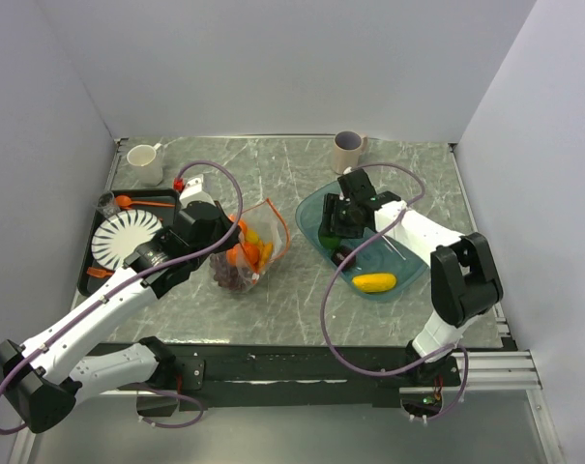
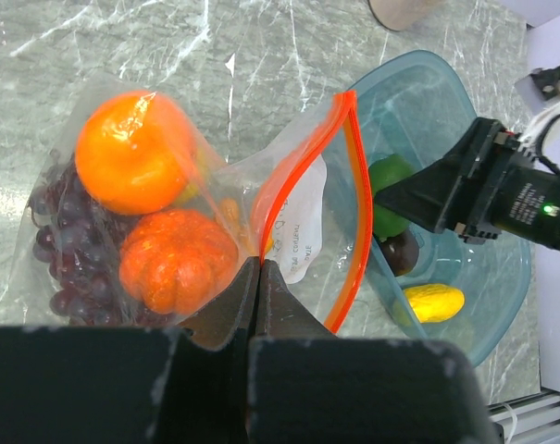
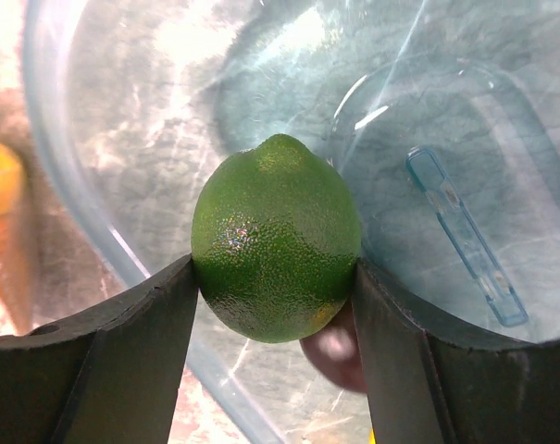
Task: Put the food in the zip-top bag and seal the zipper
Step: Pick up the fake fruit from the bin.
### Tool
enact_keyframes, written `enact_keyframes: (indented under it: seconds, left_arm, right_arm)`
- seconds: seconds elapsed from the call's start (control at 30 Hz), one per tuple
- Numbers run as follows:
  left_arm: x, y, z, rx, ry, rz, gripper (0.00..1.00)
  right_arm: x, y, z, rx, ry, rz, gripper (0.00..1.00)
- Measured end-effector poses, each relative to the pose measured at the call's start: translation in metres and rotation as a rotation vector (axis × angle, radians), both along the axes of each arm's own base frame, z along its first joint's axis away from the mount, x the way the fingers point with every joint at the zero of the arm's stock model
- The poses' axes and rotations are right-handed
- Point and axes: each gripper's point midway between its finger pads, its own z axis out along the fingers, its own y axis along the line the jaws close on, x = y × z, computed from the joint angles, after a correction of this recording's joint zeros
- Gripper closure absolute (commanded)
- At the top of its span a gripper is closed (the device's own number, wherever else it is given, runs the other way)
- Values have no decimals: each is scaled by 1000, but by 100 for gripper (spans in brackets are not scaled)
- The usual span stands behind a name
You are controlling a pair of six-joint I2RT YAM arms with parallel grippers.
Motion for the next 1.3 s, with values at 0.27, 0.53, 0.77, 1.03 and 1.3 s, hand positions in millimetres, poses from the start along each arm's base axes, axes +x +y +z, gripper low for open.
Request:
enact_keyframes:
  seconds: [0.27,0.53,0.77,1.03,1.3]
  left_arm:
    - [2,-3,-8,14,22,-4,99]
    - [2,-6,-10,12,31,-16,99]
    - [1,-8,-10,6,33,-27,99]
    - [0,-11,-9,-4,35,-41,99]
    - [0,-13,-11,-4,42,-48,99]
  right_arm:
    - [-3,-1,21,24,-49,0,56]
    - [-7,2,50,80,-105,5,62]
    - [-14,5,62,114,-120,17,64]
    - [-27,10,69,155,-94,59,64]
    - [-48,31,107,249,-157,142,64]
